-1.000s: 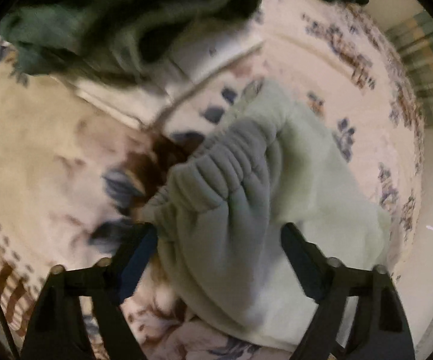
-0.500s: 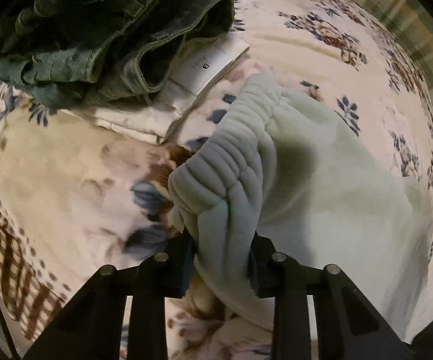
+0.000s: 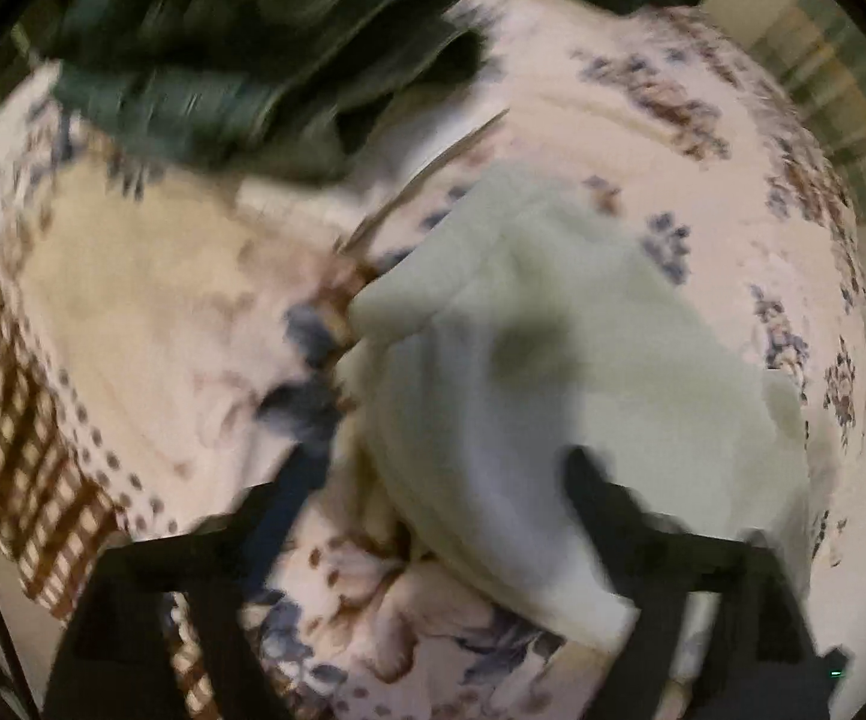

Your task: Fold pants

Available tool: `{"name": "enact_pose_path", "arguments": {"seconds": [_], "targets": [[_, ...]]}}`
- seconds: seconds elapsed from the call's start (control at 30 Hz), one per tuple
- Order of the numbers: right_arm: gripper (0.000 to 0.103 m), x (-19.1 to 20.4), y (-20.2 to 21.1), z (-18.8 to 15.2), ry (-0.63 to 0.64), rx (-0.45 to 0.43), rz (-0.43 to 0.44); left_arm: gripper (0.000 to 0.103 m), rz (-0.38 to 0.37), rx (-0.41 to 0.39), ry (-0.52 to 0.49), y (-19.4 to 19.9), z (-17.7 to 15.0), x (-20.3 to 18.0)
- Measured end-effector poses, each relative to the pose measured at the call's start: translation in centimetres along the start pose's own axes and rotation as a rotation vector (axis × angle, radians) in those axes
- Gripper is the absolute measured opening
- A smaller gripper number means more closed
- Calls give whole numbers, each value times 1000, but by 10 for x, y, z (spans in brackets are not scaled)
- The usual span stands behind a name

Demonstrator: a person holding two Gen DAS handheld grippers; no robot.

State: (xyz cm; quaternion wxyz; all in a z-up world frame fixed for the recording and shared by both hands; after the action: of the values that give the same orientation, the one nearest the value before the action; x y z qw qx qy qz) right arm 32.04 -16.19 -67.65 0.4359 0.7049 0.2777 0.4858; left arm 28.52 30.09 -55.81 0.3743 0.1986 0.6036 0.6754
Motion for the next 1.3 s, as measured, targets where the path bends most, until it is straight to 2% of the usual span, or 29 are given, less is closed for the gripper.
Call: {"name": "enact_pose_path", "arguments": {"seconds": [0.07, 0.1, 0.17, 0.2, 0.23, 0.3, 0.37, 0.47, 0.53, 0.6, 0.7, 0.77, 0.8, 0.83, 0.9, 0.93, 0.97, 1.0, 1.07, 1.13, 1.2, 1.23, 1.3], "targets": [[63, 19, 24, 12, 75, -95, -16, 98, 7, -77, -90, 2, 8, -26], [63, 32, 34, 25, 117, -137, 12, 99, 8, -120, -153, -2, 16, -43], [62, 59, 40, 55, 202, -162, 81, 99, 29, -141, -220, -19, 33, -61], [56, 76, 38, 76, 252, -169, 104, 99, 59, -139, -238, -30, 39, -65], [39, 90, 33, 98, 290, -181, 105, 99, 94, -127, -241, -44, 48, -66], [21, 116, 12, 135, 324, -145, 123, 99, 127, -101, -211, -64, 62, -56], [19, 130, -12, 170, 347, -109, 119, 99, 139, -74, -144, -79, 72, -36], [14, 141, -44, 209, 381, -99, 12, 103, 61, -23, -21, -93, 72, -3], [6, 135, -64, 226, 343, -66, -16, 103, 47, -17, -12, -96, 68, 1], [5, 128, -78, 232, 303, -45, 9, 103, 50, -27, -13, -93, 65, -1], [6, 120, -68, 228, 284, -51, 53, 103, 48, -39, -21, -75, 61, -15], [14, 113, -43, 213, 309, -63, 101, 103, 75, -84, -74, -54, 50, -33], [29, 109, -25, 203, 316, -84, 132, 103, 108, -111, -122, -44, 45, -45], [60, 97, 2, 187, 314, -135, 177, 103, 133, -147, -187, -30, 36, -59], [92, 65, 45, 158, 289, -231, 238, 103, 123, -194, -282, -11, 16, -83], [92, 45, 67, 142, 267, -285, 255, 103, 121, -205, -343, -4, 2, -97], [92, 13, 93, 120, 227, -355, 239, 103, 114, -198, -397, 0, -11, -110], [92, -13, 111, 107, 195, -390, 206, 103, 101, -175, -448, 1, -25, -123], [92, -70, 142, 74, 121, -443, 106, 103, 77, -124, -519, -4, -55, -148], [92, -140, 175, 39, 4, -489, -53, 103, 53, -70, -579, -16, -83, -175], [92, -201, 197, 18, -113, -528, -127, 103, 32, -15, -616, -31, -112, -203], [92, -239, 207, 8, -193, -551, -148, 103, 18, 3, -622, -36, -122, -213], [92, -295, 216, 2, -312, -574, -135, 103, -5, 63, -631, -54, -143, -241]]}}
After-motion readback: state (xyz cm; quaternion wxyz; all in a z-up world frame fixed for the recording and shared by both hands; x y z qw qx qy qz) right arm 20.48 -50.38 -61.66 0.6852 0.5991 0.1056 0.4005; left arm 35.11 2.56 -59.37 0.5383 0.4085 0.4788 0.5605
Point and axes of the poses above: each gripper's, at about its wrist camera, not at the fingertips, and y roughly against the way its jaws point, x to its left, z to its top, the point moved 1 cm from there along -y, roughly the way its jaws point, and after that the axes turned 5 degrees about y, right-handed, at the moved point
